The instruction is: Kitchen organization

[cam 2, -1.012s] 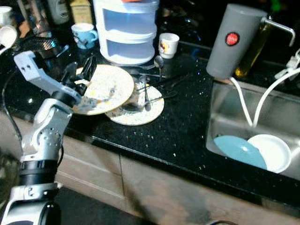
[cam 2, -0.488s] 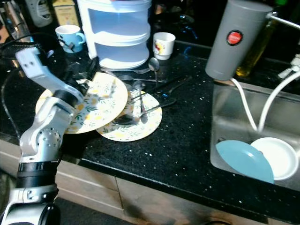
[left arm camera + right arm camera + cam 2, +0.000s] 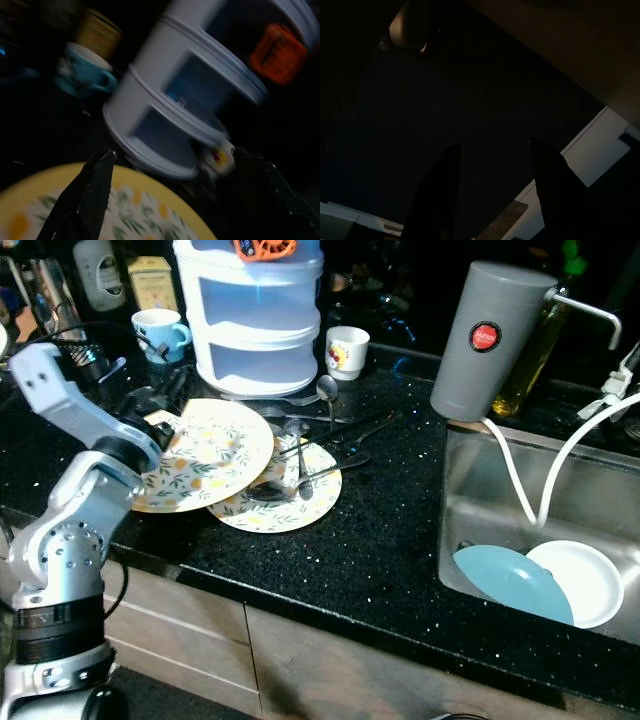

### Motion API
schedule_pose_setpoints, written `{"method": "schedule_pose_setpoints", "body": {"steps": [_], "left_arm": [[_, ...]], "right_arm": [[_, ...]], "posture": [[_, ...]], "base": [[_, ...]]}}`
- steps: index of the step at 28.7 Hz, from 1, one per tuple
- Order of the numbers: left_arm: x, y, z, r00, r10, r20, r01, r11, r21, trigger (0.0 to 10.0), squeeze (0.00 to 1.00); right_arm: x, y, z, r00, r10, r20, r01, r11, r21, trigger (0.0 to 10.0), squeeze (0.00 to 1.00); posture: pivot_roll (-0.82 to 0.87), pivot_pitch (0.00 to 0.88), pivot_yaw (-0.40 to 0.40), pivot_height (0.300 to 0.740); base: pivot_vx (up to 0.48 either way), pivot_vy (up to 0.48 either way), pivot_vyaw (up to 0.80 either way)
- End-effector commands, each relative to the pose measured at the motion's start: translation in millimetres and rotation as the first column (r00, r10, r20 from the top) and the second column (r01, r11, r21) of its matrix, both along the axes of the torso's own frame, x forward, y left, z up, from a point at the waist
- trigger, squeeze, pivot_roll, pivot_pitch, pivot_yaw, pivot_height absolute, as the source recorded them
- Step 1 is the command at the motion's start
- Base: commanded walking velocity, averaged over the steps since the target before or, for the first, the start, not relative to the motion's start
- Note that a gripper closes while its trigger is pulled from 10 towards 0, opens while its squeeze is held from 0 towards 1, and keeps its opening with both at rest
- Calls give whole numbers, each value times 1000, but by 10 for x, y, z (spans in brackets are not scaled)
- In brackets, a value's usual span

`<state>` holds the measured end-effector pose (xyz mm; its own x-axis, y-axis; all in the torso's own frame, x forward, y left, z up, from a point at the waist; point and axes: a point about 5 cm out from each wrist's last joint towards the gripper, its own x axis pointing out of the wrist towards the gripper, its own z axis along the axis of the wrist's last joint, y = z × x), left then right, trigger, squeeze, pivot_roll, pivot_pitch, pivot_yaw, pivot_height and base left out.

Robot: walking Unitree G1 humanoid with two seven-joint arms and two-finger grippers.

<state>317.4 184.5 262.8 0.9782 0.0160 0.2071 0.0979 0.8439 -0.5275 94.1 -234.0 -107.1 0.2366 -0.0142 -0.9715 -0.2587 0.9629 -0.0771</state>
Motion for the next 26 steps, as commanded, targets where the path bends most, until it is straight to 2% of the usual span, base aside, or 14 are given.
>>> {"method": "schedule_pose_setpoints", "body": {"steps": [1,4,6,7,11,16,17,18,20,22,23,24,25,26], "left_arm": [[-19,12,59,999,34,-5,-34,998,-43,10000,0],[-67,74,161,997,66,-33,-71,984,-161,10000,0],[-76,69,178,998,57,-35,-62,983,-171,10000,0],[-97,75,196,996,75,-45,-81,987,-141,10000,0],[-151,-35,169,989,48,-143,-77,976,-203,10000,0],[-216,-104,195,983,4,-182,-34,986,-163,10000,0],[-240,-67,198,981,-39,-188,28,998,-59,10000,0],[-240,-67,198,981,-39,-188,28,998,-59,10000,0],[-261,-8,203,978,-61,-198,68,997,26,10000,0],[-304,75,226,972,-95,-217,129,980,151,10000,0],[-304,75,226,972,-95,-217,129,980,151,10000,0],[-373,178,271,963,-113,-246,191,927,322,10000,0],[-401,212,285,958,-124,-257,215,907,363,10000,0],[-401,212,285,958,-124,-257,215,907,363,10000,0]], "right_arm": [[4,-31,8,1000,4,-2,-4,1000,-13,10000,0],[9,-34,9,1000,16,-3,-16,1000,-20,10000,0],[9,-34,9,1000,17,-3,-17,1000,-21,10000,0],[9,-35,9,1000,18,-4,-18,1000,-21,10000,0],[16,-38,11,1000,30,-6,-31,999,-29,10000,0],[20,-36,12,999,37,-6,-37,999,-31,10000,0],[24,-33,12,999,40,-5,-40,999,-31,10000,0],[24,-33,12,999,40,-5,-40,999,-31,10000,0],[27,-29,12,999,42,-5,-42,999,-30,10000,0],[28,-24,11,999,43,-4,-43,999,-29,10000,0],[28,-24,11,999,43,-4,-43,999,-29,10000,0],[29,-18,10,999,45,-4,-45,999,-27,10000,0],[29,-16,9,999,45,-3,-45,999,-26,10000,0],[29,-16,9,999,45,-3,-45,999,-26,10000,0]], "posture": [[66,34,-71,740],[67,34,-69,740],[67,34,-69,740],[69,35,-69,740],[75,37,-69,740],[83,38,-68,740],[87,37,-68,740],[87,37,-68,740],[88,36,-69,740],[90,35,-67,740],[90,35,-67,740],[92,36,-65,740],[91,36,-65,740],[91,36,-65,740]], "base": [[0,0,0],[0,0,0],[0,0,0],[0,0,0],[0,0,0],[0,0,0],[0,0,0],[0,0,0],[0,0,0],[0,0,0],[0,0,0],[0,0,0],[0,0,0],[0,0,0]]}}
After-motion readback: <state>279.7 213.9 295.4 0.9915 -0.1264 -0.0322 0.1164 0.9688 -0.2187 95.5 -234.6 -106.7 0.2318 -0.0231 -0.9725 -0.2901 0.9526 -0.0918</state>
